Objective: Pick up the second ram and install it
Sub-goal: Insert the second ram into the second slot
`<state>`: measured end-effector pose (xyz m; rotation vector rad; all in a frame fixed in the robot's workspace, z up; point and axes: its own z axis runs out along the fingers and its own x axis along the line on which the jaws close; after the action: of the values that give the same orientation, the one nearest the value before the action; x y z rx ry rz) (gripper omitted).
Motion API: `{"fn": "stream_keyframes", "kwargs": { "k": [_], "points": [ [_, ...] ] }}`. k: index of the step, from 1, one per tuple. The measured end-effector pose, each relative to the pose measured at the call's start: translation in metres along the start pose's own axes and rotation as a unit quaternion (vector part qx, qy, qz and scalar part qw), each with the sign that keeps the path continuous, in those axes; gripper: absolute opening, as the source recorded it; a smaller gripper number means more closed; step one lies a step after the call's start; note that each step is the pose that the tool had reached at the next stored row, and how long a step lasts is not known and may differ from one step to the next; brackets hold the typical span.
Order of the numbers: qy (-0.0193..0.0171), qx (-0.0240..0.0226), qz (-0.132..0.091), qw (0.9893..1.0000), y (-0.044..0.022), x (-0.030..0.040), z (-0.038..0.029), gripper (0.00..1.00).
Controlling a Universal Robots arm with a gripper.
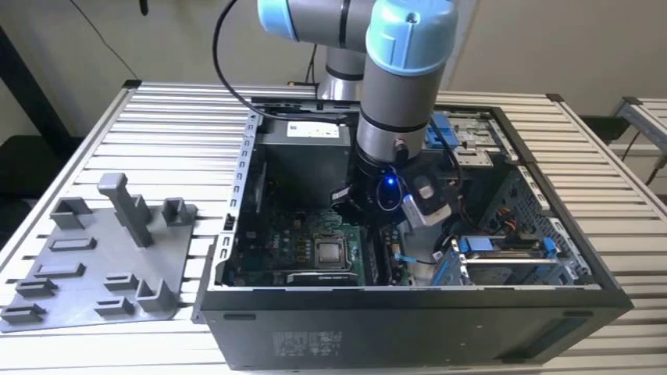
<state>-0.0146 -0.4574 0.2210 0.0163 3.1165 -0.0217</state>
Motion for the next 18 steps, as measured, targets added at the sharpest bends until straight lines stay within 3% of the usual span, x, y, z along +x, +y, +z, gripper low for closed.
{"fn": "stream_keyframes", "kwargs": {
  "k": [5, 18],
  "points": [
    [-0.0031, 0.0001, 0.008, 1.0, -0.0001, 0.0, 0.0, 0.14],
    [-0.0031, 0.0004, 0.01, 0.9999, 0.0002, 0.0001, 0.004, 0.14]
  ]
}}
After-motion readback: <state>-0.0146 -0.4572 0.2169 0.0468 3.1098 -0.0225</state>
